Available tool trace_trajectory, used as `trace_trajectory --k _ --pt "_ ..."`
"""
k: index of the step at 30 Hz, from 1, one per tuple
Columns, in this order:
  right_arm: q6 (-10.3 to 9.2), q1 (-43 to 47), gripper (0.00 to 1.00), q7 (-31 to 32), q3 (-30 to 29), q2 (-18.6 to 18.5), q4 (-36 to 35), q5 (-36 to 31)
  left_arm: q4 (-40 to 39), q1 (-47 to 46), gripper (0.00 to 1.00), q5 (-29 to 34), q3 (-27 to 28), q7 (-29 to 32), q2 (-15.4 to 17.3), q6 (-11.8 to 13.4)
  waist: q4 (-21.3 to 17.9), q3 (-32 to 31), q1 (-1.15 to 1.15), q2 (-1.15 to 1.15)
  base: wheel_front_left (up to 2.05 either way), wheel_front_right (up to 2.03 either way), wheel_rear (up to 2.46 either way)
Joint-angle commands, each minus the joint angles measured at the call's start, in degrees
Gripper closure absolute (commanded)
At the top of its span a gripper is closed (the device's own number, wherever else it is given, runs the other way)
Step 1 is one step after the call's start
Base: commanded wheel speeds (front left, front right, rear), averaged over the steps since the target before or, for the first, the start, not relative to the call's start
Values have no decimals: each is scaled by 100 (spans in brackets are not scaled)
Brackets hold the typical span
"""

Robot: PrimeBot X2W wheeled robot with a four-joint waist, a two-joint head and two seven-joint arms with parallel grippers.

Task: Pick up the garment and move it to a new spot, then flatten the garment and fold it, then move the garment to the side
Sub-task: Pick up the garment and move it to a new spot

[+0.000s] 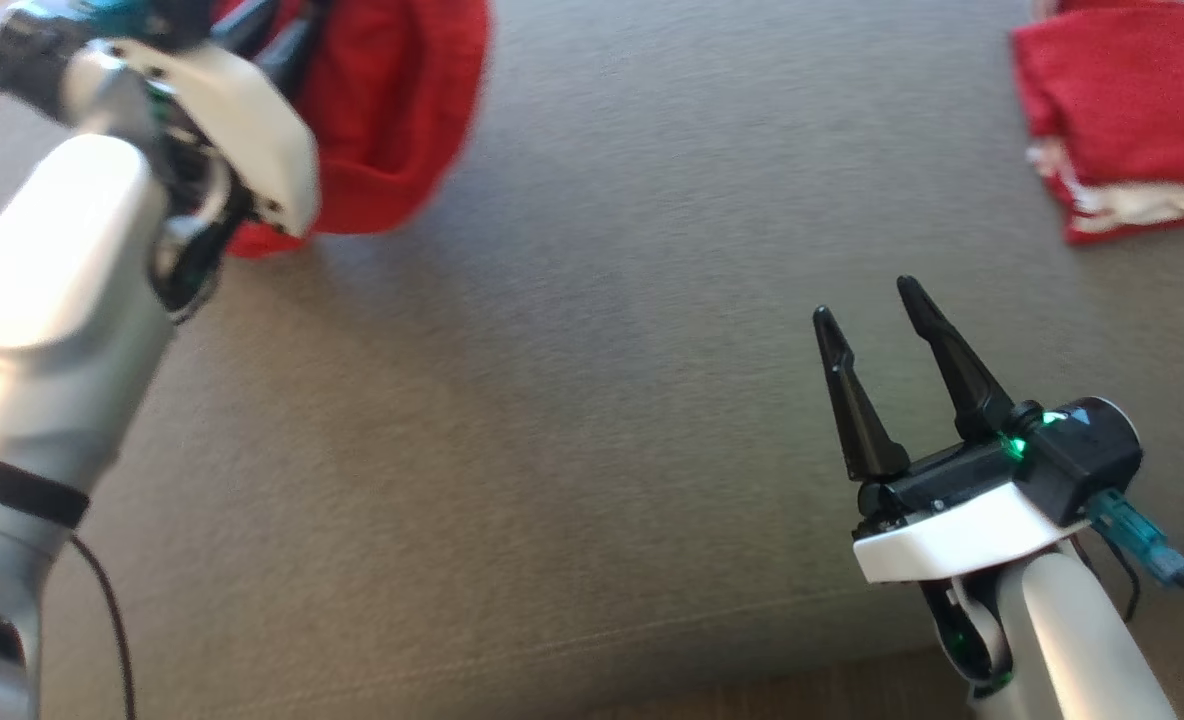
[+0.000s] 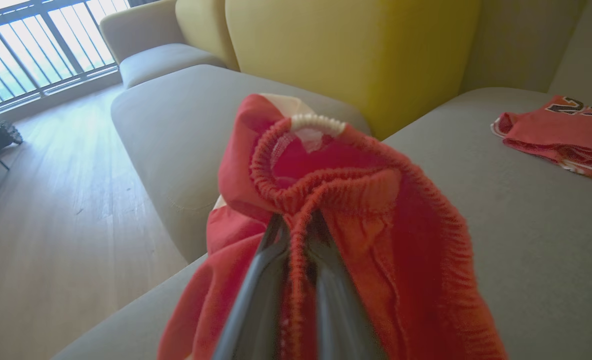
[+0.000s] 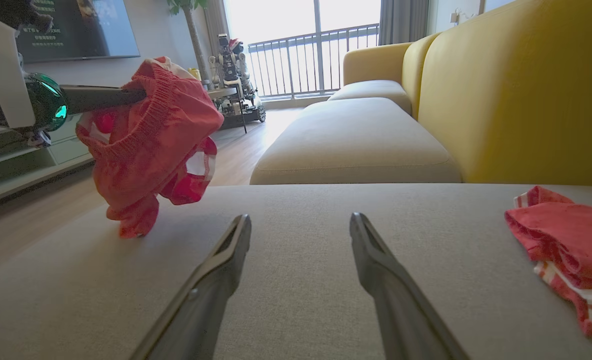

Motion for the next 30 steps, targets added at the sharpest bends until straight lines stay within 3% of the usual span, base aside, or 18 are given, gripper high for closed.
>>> trace_trajectory --k 1,10,15,21,22,23,30 --pt "-2 -25 0 -54 144 57 -240 64 -256 -198 100 42 128 -50 181 8 -344 -173 0 0 0 0 0" --pt "-2 -61 0 -54 252 57 -416 217 -617 73 100 799 -752 -28 -181 139 -1134 32 0 0 0 0 0" --pt "-2 -88 0 -54 217 57 -491 302 -131 449 100 829 -935 -172 -596 398 -1372 143 0 0 0 0 0" --pt "-2 22 0 -54 214 57 -503 299 771 818 100 879 -1008 -680 -1058 816 -1358 93 0 0 0 0 0" --pt "-2 55 0 -54 197 57 -503 284 863 853 57 824 -944 -799 -1137 878 -1322 67 0 0 0 0 0" --pt "-2 93 0 -54 169 57 -500 272 929 890 0 771 -893 -886 -1216 906 -1267 31 0 0 0 0 0" --pt "-2 380 0 -54 176 58 -385 184 653 1510 0 335 -282 -1168 -1464 1244 -723 -541 0 0 0 0 0"
